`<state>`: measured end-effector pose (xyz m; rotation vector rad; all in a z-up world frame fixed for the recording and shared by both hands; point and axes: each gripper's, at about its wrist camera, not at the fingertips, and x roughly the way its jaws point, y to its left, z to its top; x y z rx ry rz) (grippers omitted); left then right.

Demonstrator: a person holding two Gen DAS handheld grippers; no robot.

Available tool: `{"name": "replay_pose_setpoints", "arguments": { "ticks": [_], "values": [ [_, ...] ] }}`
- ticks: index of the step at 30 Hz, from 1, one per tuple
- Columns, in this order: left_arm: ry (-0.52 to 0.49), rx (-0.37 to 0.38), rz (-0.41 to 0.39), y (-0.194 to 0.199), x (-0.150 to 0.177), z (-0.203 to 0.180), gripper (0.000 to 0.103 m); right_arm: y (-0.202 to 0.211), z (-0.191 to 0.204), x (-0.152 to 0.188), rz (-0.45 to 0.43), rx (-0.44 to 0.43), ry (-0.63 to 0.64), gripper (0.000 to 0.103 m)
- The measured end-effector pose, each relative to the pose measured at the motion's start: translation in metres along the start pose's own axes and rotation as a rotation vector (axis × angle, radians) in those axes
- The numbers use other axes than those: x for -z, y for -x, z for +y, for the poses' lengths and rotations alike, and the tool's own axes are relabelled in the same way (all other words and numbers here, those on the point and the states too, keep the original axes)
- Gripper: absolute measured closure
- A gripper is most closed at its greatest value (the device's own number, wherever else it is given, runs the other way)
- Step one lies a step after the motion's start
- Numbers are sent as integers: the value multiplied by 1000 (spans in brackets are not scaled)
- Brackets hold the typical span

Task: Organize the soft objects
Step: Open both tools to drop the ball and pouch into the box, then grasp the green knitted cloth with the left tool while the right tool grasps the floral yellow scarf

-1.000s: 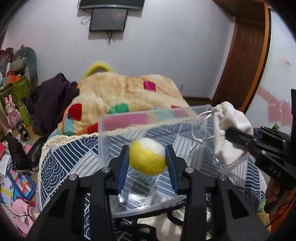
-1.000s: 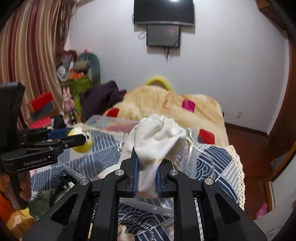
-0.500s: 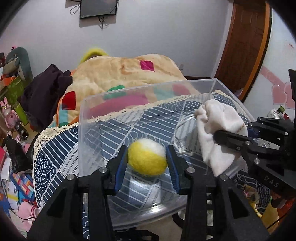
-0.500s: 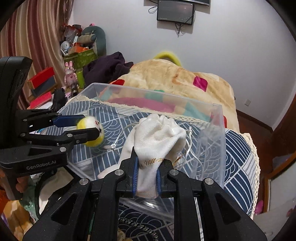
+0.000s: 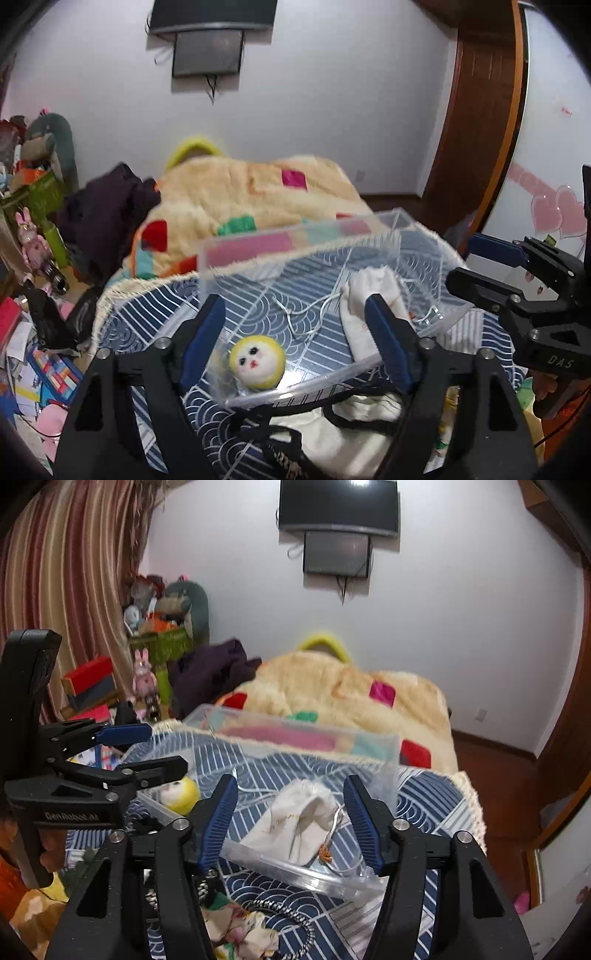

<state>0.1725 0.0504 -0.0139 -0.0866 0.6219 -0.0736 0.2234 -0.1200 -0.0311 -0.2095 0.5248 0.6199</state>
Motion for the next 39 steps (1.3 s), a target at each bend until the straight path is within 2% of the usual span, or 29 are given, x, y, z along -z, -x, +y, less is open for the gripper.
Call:
{"name": "replay_pose_setpoints", "arguments": {
  "ticks": [2, 4, 7, 10, 14, 22, 27, 29, 31, 34, 36, 39],
  "values": [
    [0, -4, -34, 17, 1, 0, 10, 10, 2, 0, -28, -1, -4, 34],
    [4, -12, -69, 33, 4, 0, 5, 21, 5, 3, -58, -4, -3, 26],
    [0, -35, -93, 52, 13, -1, 2, 32, 8, 10, -76, -6, 2, 22],
    [0, -45, -85, 61, 28, -1, 1, 36, 12, 21, -76, -11, -4, 19],
    [0, -66, -41, 61, 56, 2, 1, 34, 17, 39, -43, -23, -18, 19],
    [43, -74, 116, 48, 123, 13, 1, 9, 23, 83, 83, -64, -73, 19],
    [61, -69, 165, 43, 150, 17, 1, 0, 24, 98, 137, -70, -97, 21],
    [54, -72, 174, 41, 156, 14, 1, 0, 22, 102, 144, -66, -109, 23],
    [39, -69, 161, 42, 163, 12, 3, 2, 18, 106, 152, -67, -123, 32],
    [17, -46, 162, 41, 167, 4, 22, 3, 11, 112, 164, -64, -149, 44],
    [18, -47, 165, 39, 170, 1, 27, 3, 6, 116, 177, -74, -171, 52],
    [18, -51, 167, 42, 173, 1, 42, 0, 4, 119, 187, -88, -185, 65]
  ]
}}
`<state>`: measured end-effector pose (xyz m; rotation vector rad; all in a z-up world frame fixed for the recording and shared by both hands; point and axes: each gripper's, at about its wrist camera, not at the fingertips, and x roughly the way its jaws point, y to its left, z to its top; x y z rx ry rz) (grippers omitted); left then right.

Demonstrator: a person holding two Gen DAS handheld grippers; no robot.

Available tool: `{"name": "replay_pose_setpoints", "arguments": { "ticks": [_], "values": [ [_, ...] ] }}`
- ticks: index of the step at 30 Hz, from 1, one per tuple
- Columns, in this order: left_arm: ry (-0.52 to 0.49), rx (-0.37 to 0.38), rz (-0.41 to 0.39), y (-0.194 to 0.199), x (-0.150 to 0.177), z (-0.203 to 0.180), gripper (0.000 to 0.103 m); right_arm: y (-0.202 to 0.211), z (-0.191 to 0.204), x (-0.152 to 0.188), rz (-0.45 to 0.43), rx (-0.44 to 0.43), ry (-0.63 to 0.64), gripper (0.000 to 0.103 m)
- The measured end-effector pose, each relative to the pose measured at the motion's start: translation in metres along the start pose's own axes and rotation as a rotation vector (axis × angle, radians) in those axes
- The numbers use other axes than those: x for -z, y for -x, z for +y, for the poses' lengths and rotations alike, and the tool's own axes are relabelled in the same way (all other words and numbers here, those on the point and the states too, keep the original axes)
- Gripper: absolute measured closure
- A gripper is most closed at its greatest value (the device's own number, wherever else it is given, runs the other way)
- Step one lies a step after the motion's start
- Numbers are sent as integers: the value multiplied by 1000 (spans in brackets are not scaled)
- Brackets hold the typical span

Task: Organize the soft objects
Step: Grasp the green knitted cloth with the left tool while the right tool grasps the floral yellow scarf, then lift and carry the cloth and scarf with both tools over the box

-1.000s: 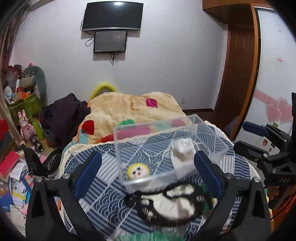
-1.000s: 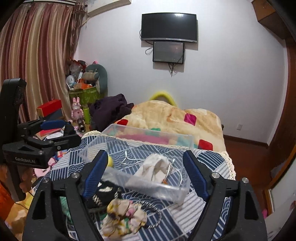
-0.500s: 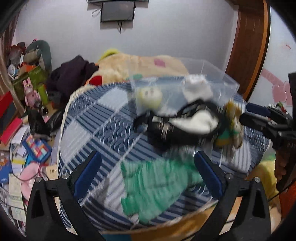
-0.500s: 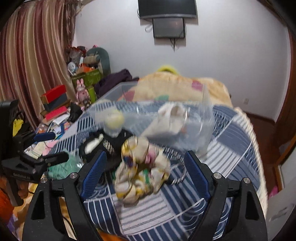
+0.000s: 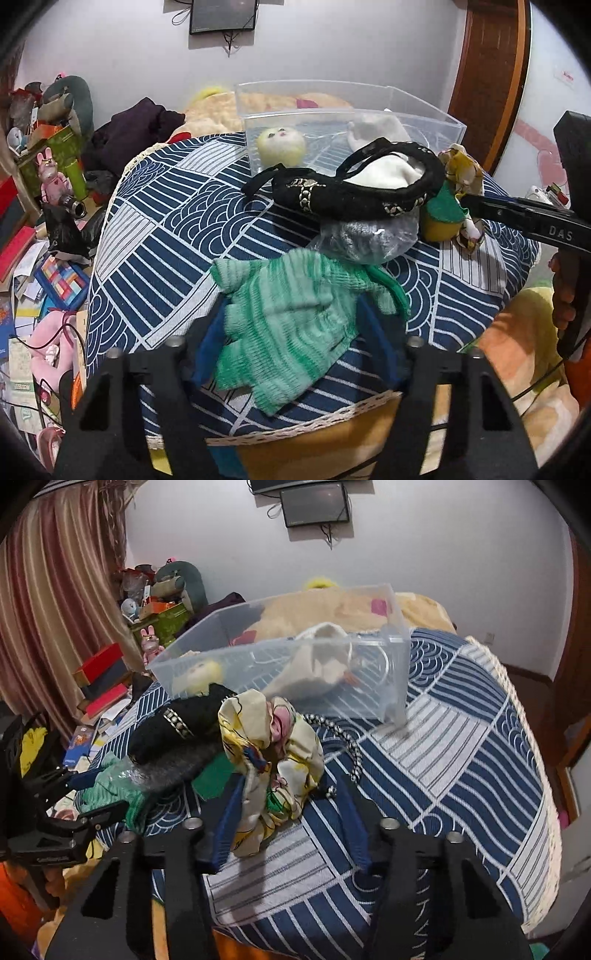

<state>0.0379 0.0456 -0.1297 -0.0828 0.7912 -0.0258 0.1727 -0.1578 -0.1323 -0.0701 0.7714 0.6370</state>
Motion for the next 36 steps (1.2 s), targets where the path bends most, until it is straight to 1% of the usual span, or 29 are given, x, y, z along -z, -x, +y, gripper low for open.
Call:
{"name": "replay_pose_setpoints", "arguments": {
  "ticks": [2, 4, 6, 8, 11, 15, 20, 23, 30, 36],
  "values": [
    [3, -3, -3, 2, 2, 1, 56, -1, 1, 1, 0, -7, 1, 71],
    [8, 3, -7, 6, 4, 3, 62, -2, 3, 2, -3, -17, 4, 82],
    [5, 0, -19, 12, 4, 3, 67, -1, 5, 0, -5, -29, 13, 88],
    [-6, -10, -30, 17, 4, 2, 71, 2, 8, 1, -11, -25, 23, 90],
    [-7, -9, -58, 29, 3, 0, 73, 6, 8, -1, -28, -30, 20, 92],
    [8, -7, -99, 47, -2, 0, 74, 21, 9, -4, -74, -18, 33, 93],
    [44, 4, -159, 60, -17, 6, 74, 38, 11, -11, -133, -3, 40, 93],
    [61, 14, -194, 66, -28, 10, 74, 48, 10, -15, -168, 6, 41, 93],
    [62, 23, -310, 83, -63, 12, 75, 64, 9, -31, -242, 23, 48, 93],
    [38, 33, -382, 83, -100, 4, 75, 65, 9, -52, -293, 33, 61, 93]
  ]
}}
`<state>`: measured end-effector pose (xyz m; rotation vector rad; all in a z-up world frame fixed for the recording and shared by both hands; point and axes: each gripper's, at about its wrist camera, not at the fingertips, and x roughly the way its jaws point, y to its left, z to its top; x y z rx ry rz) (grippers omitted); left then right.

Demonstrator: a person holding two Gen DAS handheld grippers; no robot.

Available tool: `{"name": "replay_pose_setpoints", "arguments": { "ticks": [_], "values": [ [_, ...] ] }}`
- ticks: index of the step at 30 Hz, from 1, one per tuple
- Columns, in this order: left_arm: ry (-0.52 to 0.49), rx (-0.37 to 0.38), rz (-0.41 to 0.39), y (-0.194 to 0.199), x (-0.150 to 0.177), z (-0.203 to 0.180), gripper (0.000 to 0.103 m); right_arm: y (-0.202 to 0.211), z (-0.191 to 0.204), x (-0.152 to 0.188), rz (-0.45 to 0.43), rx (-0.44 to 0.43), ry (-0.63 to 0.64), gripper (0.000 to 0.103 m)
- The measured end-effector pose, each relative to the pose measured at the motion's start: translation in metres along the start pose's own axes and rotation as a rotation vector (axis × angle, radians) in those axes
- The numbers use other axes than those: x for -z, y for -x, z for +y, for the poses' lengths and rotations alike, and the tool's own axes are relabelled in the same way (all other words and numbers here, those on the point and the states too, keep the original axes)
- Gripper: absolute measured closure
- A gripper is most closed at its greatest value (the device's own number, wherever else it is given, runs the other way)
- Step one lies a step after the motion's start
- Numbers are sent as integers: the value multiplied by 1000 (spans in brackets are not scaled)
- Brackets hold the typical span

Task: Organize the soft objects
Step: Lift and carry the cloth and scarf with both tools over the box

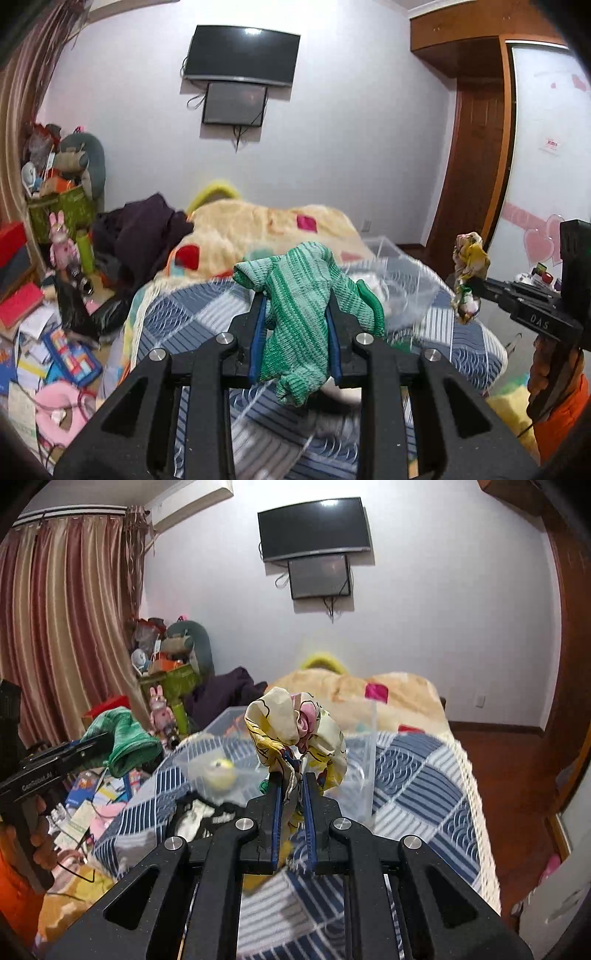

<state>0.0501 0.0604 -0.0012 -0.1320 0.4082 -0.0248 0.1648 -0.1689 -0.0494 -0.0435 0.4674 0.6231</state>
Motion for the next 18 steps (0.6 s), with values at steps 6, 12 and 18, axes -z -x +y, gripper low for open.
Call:
{"name": "replay_pose_setpoints", "arguments": {
  "ticks": [6, 12, 18],
  "values": [
    [-6, 32, -8, -30, -24, -7, 75, -15, 3, -21, -23, 6, 22, 93],
    [-1, 49, 26, -70, -32, -12, 75, -38, -1, -32, -8, 24, 35, 93],
    [-3, 66, 96, -111, -29, -18, 75, -65, -7, -30, 59, 45, 47, 93]
  ]
}}
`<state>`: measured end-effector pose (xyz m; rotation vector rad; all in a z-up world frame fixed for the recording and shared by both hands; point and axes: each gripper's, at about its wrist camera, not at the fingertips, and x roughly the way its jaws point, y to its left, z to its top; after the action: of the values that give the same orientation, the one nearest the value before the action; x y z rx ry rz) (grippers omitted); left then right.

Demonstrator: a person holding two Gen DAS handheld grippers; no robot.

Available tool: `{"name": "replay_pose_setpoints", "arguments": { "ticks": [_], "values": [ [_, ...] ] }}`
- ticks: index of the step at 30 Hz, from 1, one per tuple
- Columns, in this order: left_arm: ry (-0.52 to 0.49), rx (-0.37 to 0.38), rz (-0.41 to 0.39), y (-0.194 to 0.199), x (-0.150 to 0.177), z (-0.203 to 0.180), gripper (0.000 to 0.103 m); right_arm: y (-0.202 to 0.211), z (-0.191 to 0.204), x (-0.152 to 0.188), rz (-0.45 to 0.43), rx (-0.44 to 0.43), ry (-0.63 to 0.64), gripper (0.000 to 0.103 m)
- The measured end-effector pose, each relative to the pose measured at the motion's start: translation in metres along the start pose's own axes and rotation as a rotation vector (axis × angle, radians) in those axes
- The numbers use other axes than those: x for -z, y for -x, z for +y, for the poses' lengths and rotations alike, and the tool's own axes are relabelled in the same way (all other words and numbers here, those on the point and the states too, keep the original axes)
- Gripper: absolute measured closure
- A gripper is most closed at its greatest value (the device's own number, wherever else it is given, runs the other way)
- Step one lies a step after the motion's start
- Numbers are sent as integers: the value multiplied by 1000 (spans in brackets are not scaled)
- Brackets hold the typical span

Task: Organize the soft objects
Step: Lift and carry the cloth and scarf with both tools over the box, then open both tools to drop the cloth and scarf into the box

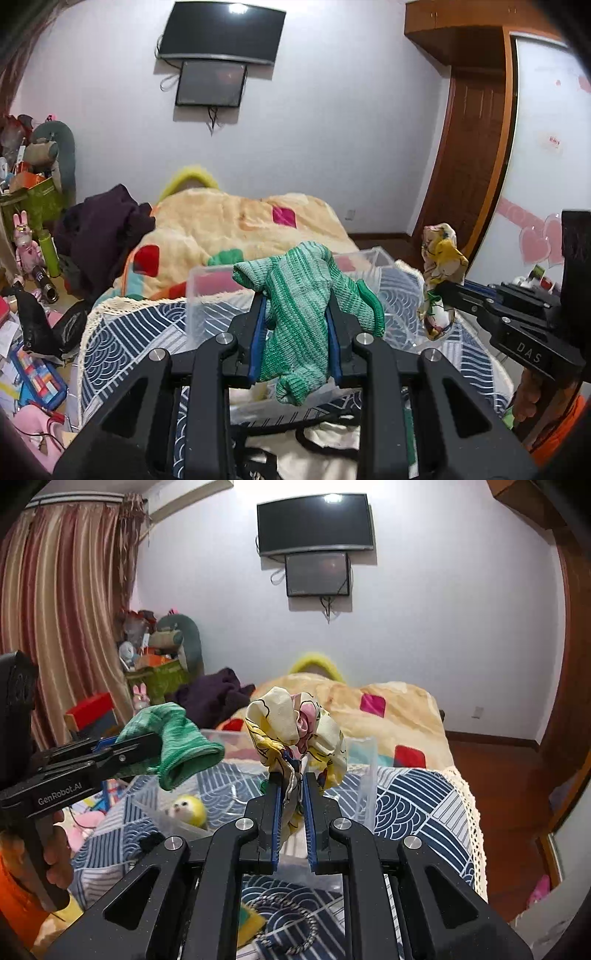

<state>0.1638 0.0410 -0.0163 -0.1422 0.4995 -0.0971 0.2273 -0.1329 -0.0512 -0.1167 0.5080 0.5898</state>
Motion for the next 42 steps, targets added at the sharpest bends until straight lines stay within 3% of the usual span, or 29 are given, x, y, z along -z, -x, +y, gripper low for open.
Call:
{"name": "replay_pose_setpoints", "arguments": {
  "ticks": [11, 16, 20, 24, 31, 39, 42],
  "values": [
    [-30, 23, 204, -70, 16, -8, 75, -39, -5, 14, 176, 6, 13, 93],
    [-5, 36, 249, -78, 17, -4, 71, -37, -3, 16, 189, 14, 40, 89],
    [5, 44, 242, -70, 15, -2, 59, -32, -4, 15, 179, 17, 44, 82],
    [1, 49, 211, -53, 9, -3, 46, -21, -7, 11, 144, 19, 36, 65],
    [19, 21, 136, -12, 2, -4, 2, 9, -4, 7, 64, 33, 49, 48],
    [-32, -1, 135, 18, 22, -16, 1, 34, 4, 16, 23, 43, 58, 30],
    [-40, -2, 142, 26, 36, -21, 1, 39, 6, 26, 34, 37, 57, 29]
  ]
}}
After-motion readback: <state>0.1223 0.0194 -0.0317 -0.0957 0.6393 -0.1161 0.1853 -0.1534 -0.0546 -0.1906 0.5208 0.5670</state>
